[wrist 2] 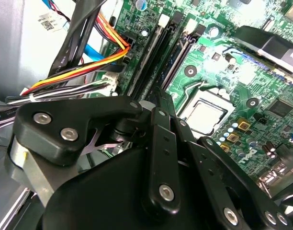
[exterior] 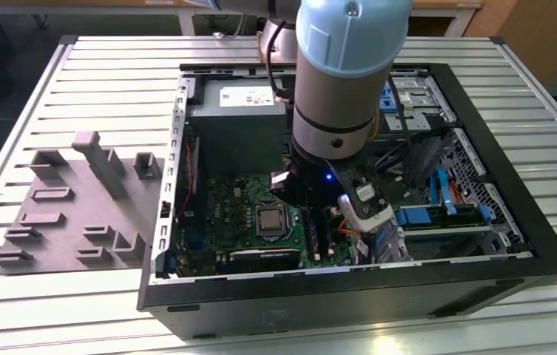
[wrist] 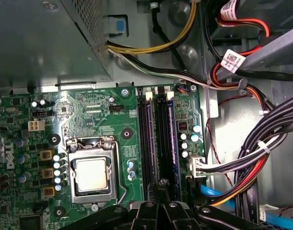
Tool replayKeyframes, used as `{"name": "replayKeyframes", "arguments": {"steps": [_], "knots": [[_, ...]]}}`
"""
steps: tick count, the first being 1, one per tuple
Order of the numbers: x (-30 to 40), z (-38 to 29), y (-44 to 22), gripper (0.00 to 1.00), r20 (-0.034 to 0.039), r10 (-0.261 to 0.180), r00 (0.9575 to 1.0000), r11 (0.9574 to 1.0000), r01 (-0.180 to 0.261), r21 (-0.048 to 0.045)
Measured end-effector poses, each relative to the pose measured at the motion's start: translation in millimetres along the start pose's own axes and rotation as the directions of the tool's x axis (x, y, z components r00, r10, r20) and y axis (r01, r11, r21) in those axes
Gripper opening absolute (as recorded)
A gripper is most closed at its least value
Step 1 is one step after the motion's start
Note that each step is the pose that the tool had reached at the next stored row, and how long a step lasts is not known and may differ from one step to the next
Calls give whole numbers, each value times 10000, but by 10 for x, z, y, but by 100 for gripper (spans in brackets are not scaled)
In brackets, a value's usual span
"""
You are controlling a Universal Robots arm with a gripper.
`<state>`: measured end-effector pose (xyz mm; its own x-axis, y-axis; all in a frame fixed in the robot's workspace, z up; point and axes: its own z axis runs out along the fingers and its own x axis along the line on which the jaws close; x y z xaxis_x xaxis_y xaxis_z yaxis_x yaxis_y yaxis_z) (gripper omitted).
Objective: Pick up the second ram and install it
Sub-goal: 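Press down the second ram until it locks into place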
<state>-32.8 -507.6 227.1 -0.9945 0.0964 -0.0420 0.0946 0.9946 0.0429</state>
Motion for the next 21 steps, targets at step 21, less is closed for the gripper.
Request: {"name": "replayKeyframes", "arguments": {"steps": [21], "knots": [[-6,-1,-65,11,0,0,10000,10000,0,-1]]}}
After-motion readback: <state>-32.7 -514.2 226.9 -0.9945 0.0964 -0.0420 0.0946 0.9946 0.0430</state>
